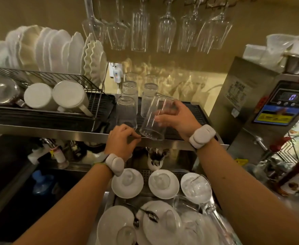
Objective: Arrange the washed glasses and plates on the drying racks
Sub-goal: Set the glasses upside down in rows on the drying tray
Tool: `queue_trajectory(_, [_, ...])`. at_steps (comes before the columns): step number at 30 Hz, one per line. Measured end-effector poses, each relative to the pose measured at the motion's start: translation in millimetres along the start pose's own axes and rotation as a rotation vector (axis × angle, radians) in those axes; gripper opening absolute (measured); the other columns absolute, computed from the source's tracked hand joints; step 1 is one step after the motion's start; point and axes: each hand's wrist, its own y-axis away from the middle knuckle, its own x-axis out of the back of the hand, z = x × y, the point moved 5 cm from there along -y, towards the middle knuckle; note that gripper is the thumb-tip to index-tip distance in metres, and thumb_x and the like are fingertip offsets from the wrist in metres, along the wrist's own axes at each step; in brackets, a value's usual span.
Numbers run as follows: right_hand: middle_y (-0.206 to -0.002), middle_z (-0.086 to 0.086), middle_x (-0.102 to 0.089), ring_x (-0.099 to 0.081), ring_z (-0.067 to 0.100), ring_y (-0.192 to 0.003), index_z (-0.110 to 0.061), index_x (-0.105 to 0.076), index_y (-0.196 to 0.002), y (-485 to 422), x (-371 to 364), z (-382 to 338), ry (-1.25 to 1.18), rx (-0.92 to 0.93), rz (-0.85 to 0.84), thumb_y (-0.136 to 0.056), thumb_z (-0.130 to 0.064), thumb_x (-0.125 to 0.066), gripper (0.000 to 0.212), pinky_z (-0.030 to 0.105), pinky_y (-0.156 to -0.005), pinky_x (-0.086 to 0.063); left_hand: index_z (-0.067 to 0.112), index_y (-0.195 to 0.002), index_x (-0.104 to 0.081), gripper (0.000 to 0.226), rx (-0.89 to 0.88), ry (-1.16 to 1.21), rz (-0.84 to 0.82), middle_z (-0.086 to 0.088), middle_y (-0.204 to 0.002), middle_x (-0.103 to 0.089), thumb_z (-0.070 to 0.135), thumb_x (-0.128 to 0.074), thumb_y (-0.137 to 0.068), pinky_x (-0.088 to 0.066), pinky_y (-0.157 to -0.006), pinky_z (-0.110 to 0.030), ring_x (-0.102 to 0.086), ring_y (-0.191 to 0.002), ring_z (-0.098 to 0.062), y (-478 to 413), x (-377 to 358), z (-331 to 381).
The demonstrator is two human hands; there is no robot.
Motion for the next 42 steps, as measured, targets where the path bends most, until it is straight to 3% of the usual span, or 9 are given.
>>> queue_trajectory(5, [-0.110, 0.004, -0.074, -0.072, 0.019, -0.102, -0.016, -0.048, -0.136, -21.4, -2.9, 3.1, 0.254, 0.030, 0.170, -0.059, -0.020, -0.098, 0.093, 0.043, -0.088, -0.062, 0.028, -0.085, -0.074, 0.007, 0.016, 0.001, -0.006, 0.010, -0.095, -0.060, 0.028, -0.081, -0.083, -0.048, -0.089, -0.045, -0.052, -0.094, -0.014, -0.3, 1.2, 0.6])
queue_trajectory(11, [-0.111, 0.006, -0.068, -0.069, 0.021, -0.102, -0.018, -0.052, -0.128, -32.8, -12.6, 16.5, 0.362, 0.037, 0.181, -0.061, -0.020, -0.097, 0.080, 0.042, -0.087, -0.061, 0.032, -0.085, -0.072, 0.008, 0.027, 0.008, -0.010, 0.013, -0.095, -0.058, 0.030, -0.080, -0.083, -0.046, -0.090, -0.041, -0.050, -0.094, -0.011, -2.5, 0.3, -1.0])
queue_trajectory(15, [-0.112, -0.001, -0.067, -0.068, 0.015, -0.102, -0.023, -0.049, -0.131, -34.5, -10.0, 28.7, 0.405, 0.034, 0.163, -0.060, -0.033, -0.097, 0.086, 0.034, -0.085, -0.060, 0.032, -0.085, -0.072, 0.009, 0.022, 0.005, -0.001, 0.013, -0.095, -0.058, 0.029, -0.081, -0.082, -0.046, -0.089, -0.040, -0.050, -0.093, -0.012, -1.6, -0.4, -2.0])
queue_trajectory(18, [-0.108, -0.006, -0.067, -0.068, 0.012, -0.101, -0.024, -0.054, -0.121, -33.5, -7.5, 43.1, 0.505, -0.031, 0.122, -0.058, -0.038, -0.097, 0.078, 0.030, -0.085, -0.059, 0.031, -0.084, -0.073, 0.010, 0.025, 0.003, 0.014, 0.013, -0.095, -0.059, 0.028, -0.081, -0.082, -0.044, -0.088, -0.038, -0.050, -0.092, -0.012, -1.5, -0.8, -3.8])
queue_trajectory(24, [-0.110, -0.002, -0.068, -0.067, 0.015, -0.101, -0.019, -0.056, -0.126, -38.9, -8.9, 50.5, 0.534, -0.045, 0.132, -0.060, -0.037, -0.095, 0.079, 0.039, -0.092, -0.059, 0.033, -0.085, -0.071, 0.009, 0.029, 0.001, 0.013, 0.015, -0.094, -0.057, 0.029, -0.079, -0.083, -0.034, -0.086, -0.028, -0.049, -0.092, -0.009, -0.9, -3.4, -4.4])
queue_trajectory(34, [-0.121, 0.001, -0.067, -0.065, 0.018, -0.109, -0.016, -0.053, -0.130, -37.8, -7.5, 46.4, 0.567, -0.105, 0.110, -0.059, -0.040, -0.096, 0.086, 0.040, -0.096, -0.057, 0.030, -0.086, -0.074, 0.007, 0.039, 0.007, 0.004, 0.013, -0.095, -0.059, 0.029, -0.080, -0.083, -0.046, -0.092, -0.042, -0.052, -0.094, -0.012, -2.8, 0.5, -2.9])
queue_trajectory(36, [-0.114, 0.000, -0.066, -0.065, 0.015, -0.102, -0.016, -0.055, -0.124, -29.1, 2.2, 39.3, 0.580, -0.102, 0.155, -0.062, -0.042, -0.094, 0.078, 0.033, -0.088, -0.057, 0.030, -0.086, -0.074, 0.006, 0.041, 0.006, 0.000, 0.013, -0.095, -0.060, 0.029, -0.079, -0.083, -0.048, -0.092, -0.044, -0.053, -0.094, -0.012, -2.4, 1.6, 0.7])
queue_trajectory(39, [-0.087, -0.003, -0.067, -0.066, 0.007, -0.073, -0.019, -0.061, -0.099, -9.9, 18.6, 19.2, 0.521, -0.048, 0.248, -0.075, -0.040, -0.087, 0.041, 0.022, -0.063, -0.050, 0.033, -0.093, -0.071, 0.009, 0.026, -0.055, 0.027, 0.014, -0.098, -0.061, 0.035, -0.073, -0.084, -0.050, -0.091, -0.043, -0.054, -0.096, -0.012, -2.1, 3.2, 6.1])
queue_trajectory(42, [-0.068, 0.003, -0.071, -0.062, 0.009, -0.052, -0.012, -0.069, -0.082, 22.6, 30.4, 13.1, 0.389, -0.058, 0.082, -0.090, -0.031, -0.075, 0.022, 0.023, -0.051, -0.049, 0.034, -0.105, -0.069, 0.022, -0.021, -0.108, 0.030, 0.012, -0.104, -0.064, 0.042, -0.064, -0.085, -0.050, -0.089, -0.037, -0.054, -0.100, -0.012, 5.0, -6.7, 19.9])
